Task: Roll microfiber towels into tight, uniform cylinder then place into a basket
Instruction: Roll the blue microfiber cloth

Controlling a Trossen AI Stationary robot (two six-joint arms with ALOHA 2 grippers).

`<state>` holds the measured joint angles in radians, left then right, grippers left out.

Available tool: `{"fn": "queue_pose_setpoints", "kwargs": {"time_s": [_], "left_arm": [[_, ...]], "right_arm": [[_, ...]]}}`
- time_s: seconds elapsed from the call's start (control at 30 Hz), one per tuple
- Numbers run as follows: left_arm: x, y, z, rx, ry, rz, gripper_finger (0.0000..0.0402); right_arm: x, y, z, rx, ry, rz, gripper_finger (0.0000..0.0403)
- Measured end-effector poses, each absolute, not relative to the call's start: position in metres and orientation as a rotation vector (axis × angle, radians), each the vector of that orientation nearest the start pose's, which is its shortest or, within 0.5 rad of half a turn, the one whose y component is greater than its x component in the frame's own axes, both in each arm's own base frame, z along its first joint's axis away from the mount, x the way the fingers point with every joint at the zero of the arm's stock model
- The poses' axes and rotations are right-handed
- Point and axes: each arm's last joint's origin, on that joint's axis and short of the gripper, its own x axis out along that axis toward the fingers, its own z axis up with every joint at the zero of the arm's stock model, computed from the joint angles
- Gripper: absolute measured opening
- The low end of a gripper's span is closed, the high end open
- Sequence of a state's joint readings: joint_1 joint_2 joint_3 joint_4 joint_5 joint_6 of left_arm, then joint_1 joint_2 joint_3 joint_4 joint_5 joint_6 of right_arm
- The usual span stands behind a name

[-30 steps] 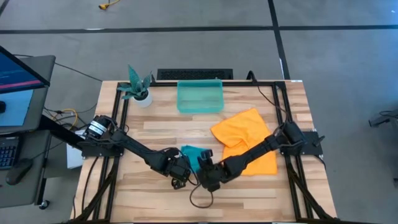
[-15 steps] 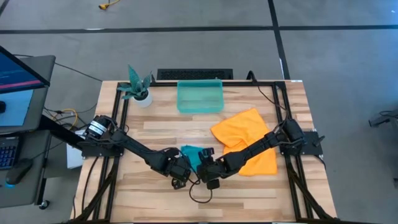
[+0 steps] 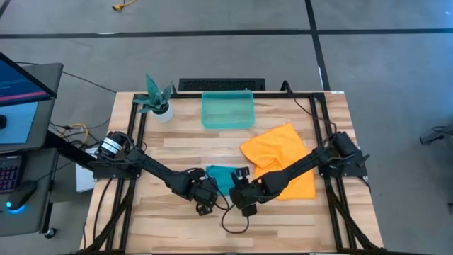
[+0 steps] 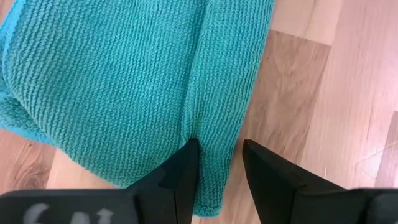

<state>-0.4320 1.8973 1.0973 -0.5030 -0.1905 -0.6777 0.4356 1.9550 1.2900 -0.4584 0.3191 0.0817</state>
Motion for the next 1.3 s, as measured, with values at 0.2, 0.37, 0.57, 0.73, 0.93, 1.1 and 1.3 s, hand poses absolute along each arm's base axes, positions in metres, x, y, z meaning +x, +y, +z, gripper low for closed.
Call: {"fn": "queue_pose_setpoints", "kwargs": {"time_s": [0.2, 0.37, 0.57, 0.73, 0.93, 1.1, 1.3], "left_arm": [[0.315, -0.139, 0.127, -0.187, 1.234, 0.217, 0.0122], [0.314, -0.139, 0.127, -0.187, 1.234, 0.217, 0.0122], [0.315, -0.139, 0.127, -0.187, 1.234, 0.216, 0.0122], [0.315, -0.139, 0.127, -0.187, 1.234, 0.217, 0.0122], [0.315, -0.139, 0.127, -0.187, 1.233, 0.216, 0.0122], [0.315, -0.139, 0.127, -0.188, 1.234, 0.216, 0.0122], [0.314, -0.139, 0.127, -0.188, 1.234, 0.216, 0.0122]], "right_arm": [[0.347, 0.175, 0.175, -0.392, 0.955, 0.043, 0.0118], [0.348, 0.188, 0.166, -0.397, 0.932, 0.068, 0.0118], [0.353, 0.188, 0.157, -0.371, 0.949, 0.101, 0.0125], [0.354, 0.187, 0.159, -0.365, 0.931, 0.099, 0.0164], [0.361, 0.176, 0.14, -0.435, 0.983, 0.102, 0.0231], [0.373, 0.162, 0.121, -0.459, 1.016, 0.063, 0.0245], [0.377, 0.152, 0.117, -0.387, 1.039, 0.022, 0.0236]]}}
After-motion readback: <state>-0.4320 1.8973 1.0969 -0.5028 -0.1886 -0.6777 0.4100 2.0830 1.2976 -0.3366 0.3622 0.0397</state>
